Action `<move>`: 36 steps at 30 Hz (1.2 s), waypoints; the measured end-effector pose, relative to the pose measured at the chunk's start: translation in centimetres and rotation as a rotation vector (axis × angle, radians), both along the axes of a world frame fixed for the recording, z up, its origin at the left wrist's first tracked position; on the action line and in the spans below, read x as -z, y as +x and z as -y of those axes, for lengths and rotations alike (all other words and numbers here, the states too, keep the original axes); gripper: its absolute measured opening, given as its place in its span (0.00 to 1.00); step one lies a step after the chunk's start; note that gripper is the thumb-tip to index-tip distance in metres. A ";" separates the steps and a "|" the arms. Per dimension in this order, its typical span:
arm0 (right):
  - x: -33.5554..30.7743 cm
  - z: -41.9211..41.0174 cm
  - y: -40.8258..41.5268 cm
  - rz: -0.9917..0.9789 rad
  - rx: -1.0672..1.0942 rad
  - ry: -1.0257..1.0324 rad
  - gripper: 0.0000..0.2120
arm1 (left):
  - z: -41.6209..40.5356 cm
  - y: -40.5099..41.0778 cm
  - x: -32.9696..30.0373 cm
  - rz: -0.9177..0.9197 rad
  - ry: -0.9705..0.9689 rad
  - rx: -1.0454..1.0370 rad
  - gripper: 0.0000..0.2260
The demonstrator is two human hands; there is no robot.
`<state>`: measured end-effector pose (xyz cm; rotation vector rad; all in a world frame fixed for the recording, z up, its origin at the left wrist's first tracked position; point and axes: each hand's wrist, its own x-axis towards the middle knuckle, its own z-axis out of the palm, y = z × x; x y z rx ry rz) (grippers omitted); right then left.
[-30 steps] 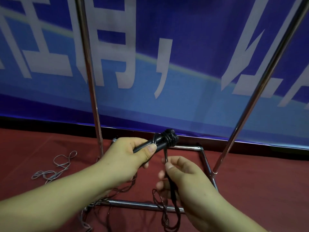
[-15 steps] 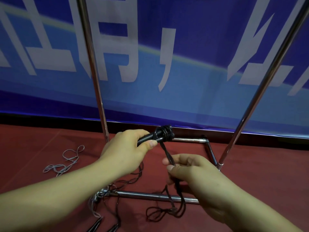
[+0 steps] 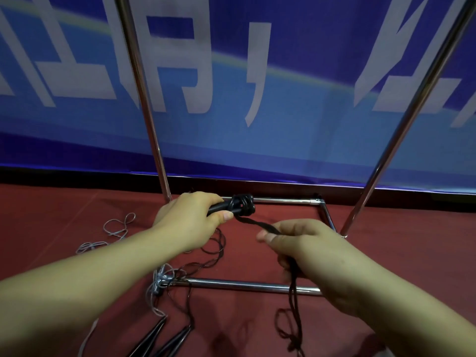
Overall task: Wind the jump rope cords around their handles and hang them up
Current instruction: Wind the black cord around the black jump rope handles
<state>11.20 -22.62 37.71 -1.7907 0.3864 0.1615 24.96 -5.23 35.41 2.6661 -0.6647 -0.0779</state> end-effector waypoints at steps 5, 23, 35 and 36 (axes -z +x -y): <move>-0.5 0.1 -0.3 0.026 -0.013 -0.024 0.05 | 0.3 0.0 0.2 0.007 0.103 0.071 0.12; -0.8 4.3 0.5 0.218 0.201 -0.324 0.11 | 0.7 -0.6 -0.4 -0.309 0.212 0.470 0.04; -2.2 7.1 0.2 0.139 0.256 -0.504 0.06 | -0.2 -0.5 -2.1 -0.611 0.042 0.357 0.06; -2.4 7.3 0.1 0.139 0.252 -0.506 0.05 | -0.4 -0.3 -2.3 -0.623 0.037 0.333 0.06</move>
